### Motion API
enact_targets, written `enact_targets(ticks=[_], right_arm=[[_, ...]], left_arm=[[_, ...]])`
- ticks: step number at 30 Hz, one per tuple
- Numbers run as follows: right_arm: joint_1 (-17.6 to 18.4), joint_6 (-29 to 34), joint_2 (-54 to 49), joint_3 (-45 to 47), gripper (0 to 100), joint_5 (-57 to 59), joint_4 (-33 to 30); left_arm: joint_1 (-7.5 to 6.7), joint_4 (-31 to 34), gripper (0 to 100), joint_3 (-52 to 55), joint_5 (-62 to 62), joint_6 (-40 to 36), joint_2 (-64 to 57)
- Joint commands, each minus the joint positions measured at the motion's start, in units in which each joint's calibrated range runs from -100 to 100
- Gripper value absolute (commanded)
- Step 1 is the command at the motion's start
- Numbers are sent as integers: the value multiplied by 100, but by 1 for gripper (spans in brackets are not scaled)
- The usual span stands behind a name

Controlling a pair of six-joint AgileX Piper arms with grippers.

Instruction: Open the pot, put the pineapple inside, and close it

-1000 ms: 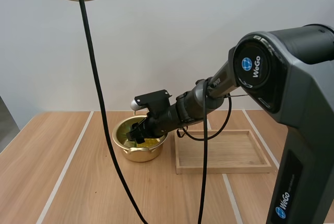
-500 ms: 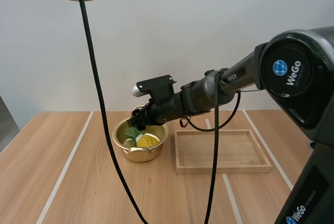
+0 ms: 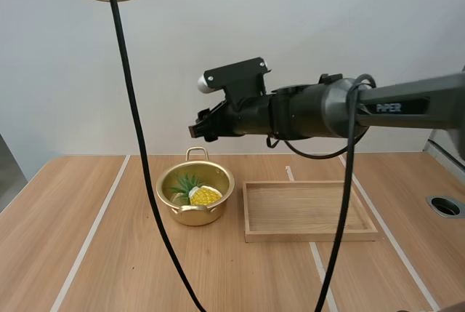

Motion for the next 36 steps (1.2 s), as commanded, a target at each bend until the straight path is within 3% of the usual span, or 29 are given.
enact_targets(ticks=[1,7,14,15,18,36], right_arm=[[-9,0,-462,38,100,-581,9],[-43,0,-1180,38,99,-1845,-27],[-576,0,-1728,38,42,-2533,9],[-675,0,-1856,38,27,-2516,9],[-820,0,-2135,38,0,-2563,9],[-889,0,-3612,51,0,-3142,419]], left_arm=[[9,33,0,-50,-138,-43,-36],[9,33,0,-50,-138,-43,-36],[9,33,0,-50,-138,-43,-36],[9,33,0,-50,-138,-43,-36],[9,33,0,-50,-138,-43,-36],[9,33,0,-50,-138,-43,-36]])
